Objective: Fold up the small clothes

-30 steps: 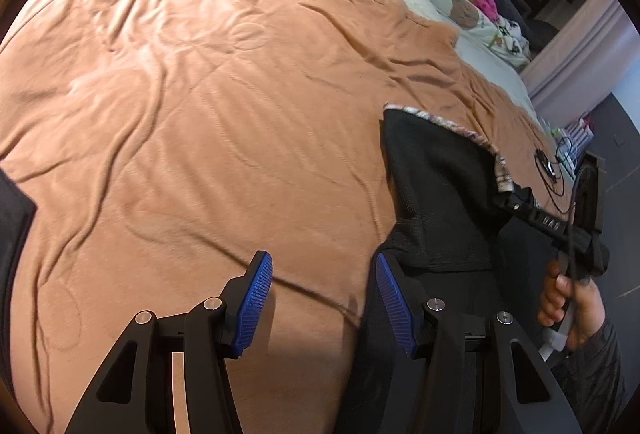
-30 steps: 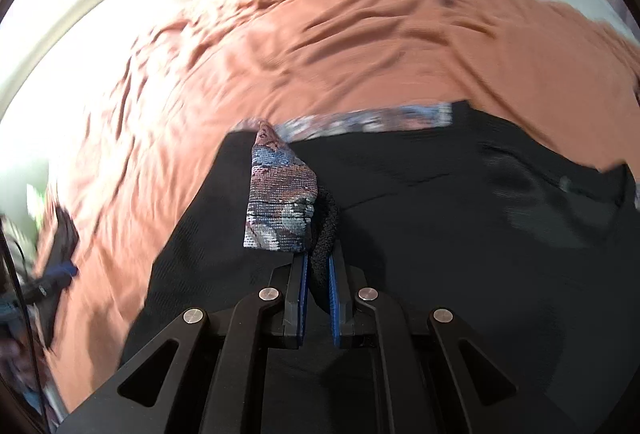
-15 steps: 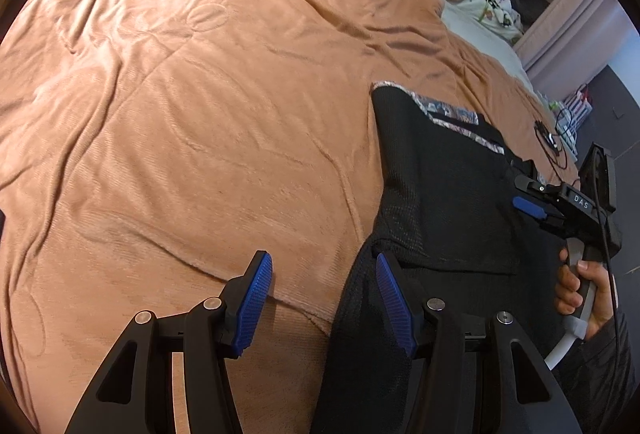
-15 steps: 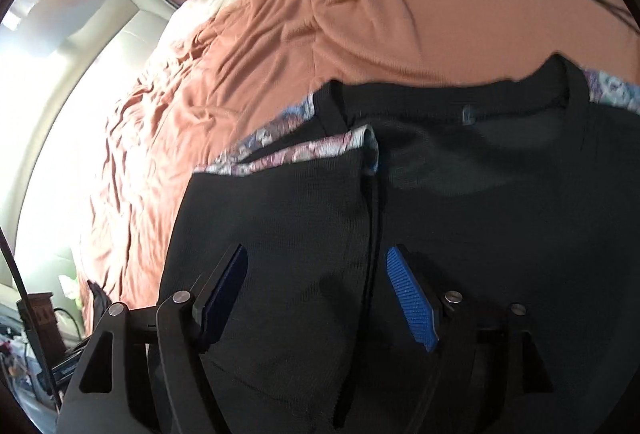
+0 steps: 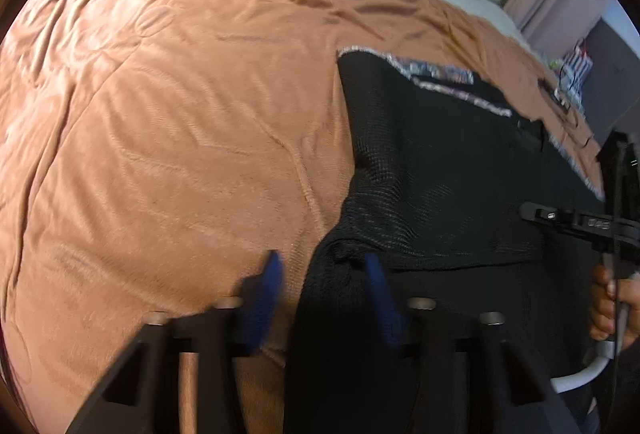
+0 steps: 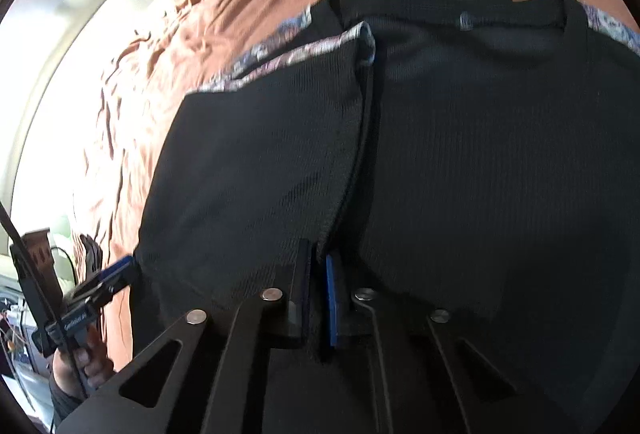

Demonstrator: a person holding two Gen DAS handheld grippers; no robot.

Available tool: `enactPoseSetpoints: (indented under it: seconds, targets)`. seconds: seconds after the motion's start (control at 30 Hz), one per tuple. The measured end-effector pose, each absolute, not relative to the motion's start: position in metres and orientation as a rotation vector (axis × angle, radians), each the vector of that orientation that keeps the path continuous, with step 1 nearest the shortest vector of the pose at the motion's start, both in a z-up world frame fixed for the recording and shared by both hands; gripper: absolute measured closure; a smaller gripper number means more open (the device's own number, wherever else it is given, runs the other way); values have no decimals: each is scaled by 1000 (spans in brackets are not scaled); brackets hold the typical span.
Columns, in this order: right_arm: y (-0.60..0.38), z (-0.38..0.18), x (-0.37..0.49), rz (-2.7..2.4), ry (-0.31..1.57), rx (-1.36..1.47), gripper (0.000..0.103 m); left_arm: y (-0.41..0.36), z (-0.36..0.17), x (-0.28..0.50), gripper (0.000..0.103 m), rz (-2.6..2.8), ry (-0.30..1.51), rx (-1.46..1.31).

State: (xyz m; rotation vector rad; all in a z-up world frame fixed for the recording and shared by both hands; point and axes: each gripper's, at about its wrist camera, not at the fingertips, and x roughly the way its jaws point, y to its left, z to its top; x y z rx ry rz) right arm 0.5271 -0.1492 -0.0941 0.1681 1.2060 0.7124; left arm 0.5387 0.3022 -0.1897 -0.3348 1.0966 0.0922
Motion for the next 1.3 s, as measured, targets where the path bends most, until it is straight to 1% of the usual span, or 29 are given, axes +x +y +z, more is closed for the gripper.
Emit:
enactPoseSetpoints:
  seconds: [0.03, 0.07, 0.1, 0.3, 0.43, 0.53, 0.6, 0.67, 0.7, 0.83, 1.13, 1.17, 1.2, 1.23, 1.3]
  targets:
    - [-150, -93, 525, 716, 1205, 166, 102, 302, -193, 541, 85, 94, 1112, -332]
    - [-150, -93, 522, 719, 1207, 170, 102, 302, -196, 542, 93, 101, 1120, -331]
    - [-152, -92, 518, 718, 1211, 181, 102, 303, -197, 543, 97, 114, 1119, -324]
    - [-151, -96, 502, 714, 1227, 194, 102, 321, -198, 533, 98, 147, 1110, -395]
    - [-150, -95, 499, 713, 1224, 187, 102, 320, -183, 532, 97, 123, 1099, -392]
    - [-153, -94, 504, 719, 1232, 212, 101, 325, -167, 531, 86, 124, 1070, -384]
    - [-157, -92, 507, 709, 1221, 222, 90, 330, -157, 532, 67, 125, 1038, -399]
    - [-161, -88, 509, 711, 1191, 232, 55, 331, -153, 536, 61, 133, 1013, -408]
    - [-163, -85, 510, 707, 1169, 233, 50, 331, -152, 540, 60, 129, 1006, -412]
    - [-167, -82, 518, 713, 1136, 254, 49, 323, -163, 557, 60, 97, 1022, -420]
    - [-161, -96, 546, 701, 1118, 285, 49, 305, -187, 581, 60, 20, 1061, -361]
    - [-160, -97, 549, 701, 1115, 285, 50, 304, -190, 583, 65, 18, 1066, -353]
    - [-160, -97, 550, 700, 1113, 282, 51, 304, -192, 584, 82, 15, 1073, -349]
    - [-159, -98, 552, 697, 1110, 274, 55, 304, -196, 586, 91, 14, 1089, -346]
    - [-156, -99, 555, 688, 1103, 257, 62, 308, -199, 588, 97, 29, 1088, -341]
